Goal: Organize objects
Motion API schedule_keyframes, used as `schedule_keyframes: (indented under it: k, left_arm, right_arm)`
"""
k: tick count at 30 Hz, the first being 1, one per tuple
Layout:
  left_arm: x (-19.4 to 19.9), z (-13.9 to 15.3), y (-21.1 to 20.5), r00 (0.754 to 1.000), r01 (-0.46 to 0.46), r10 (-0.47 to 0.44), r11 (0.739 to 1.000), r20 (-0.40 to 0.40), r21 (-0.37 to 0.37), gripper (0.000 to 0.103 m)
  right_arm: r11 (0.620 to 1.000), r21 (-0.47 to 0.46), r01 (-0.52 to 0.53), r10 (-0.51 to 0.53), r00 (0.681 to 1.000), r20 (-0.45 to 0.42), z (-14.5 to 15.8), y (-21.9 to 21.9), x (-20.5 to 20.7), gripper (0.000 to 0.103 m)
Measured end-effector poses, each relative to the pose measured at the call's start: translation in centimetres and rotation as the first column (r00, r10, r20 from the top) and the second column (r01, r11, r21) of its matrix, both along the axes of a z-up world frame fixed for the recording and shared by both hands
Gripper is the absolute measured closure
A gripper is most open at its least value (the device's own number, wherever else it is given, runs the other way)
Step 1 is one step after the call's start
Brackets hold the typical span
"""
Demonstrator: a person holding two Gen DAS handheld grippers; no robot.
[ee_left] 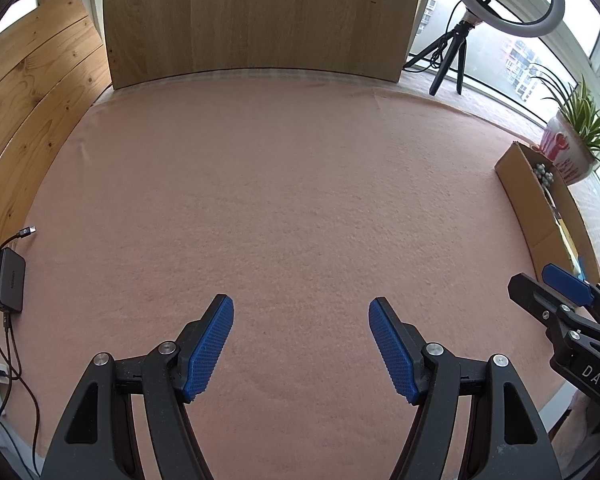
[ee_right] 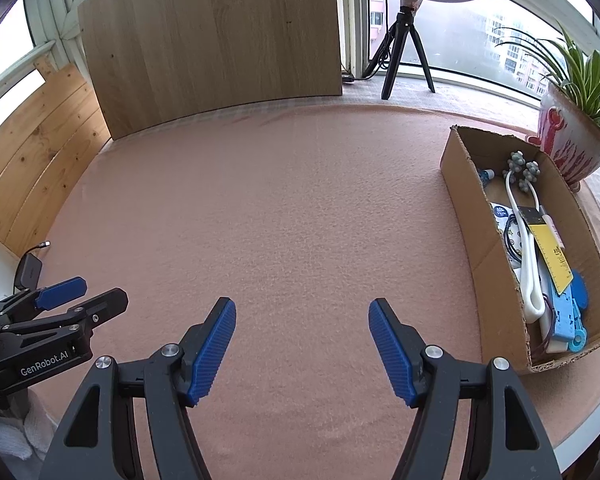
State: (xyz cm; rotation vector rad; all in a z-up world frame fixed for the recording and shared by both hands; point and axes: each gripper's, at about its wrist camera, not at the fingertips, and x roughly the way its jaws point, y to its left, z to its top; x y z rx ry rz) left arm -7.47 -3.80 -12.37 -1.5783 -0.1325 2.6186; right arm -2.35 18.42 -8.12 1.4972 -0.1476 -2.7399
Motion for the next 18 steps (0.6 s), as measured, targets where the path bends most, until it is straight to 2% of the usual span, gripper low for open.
schedule_keyframes:
  k: [6,18]
  left_arm:
    - [-0.3,-0.2,0.0,1.0,0.002,-0.002,1.0,-0.013,-0.001,0.029]
    - [-1.1,-1.0,-0.4,0.999,-0.023,0.023,1.0,0.026,0.006,0.029]
  right_arm:
    - [1.0,0.0,-0.007,0.007,1.0,0.009,-0.4,-0.2,-0.4,0.038]
    - [1.0,0.008,-0.025,0.025,1.0,0.019,-0.7,-0.4,-0.9,0.038]
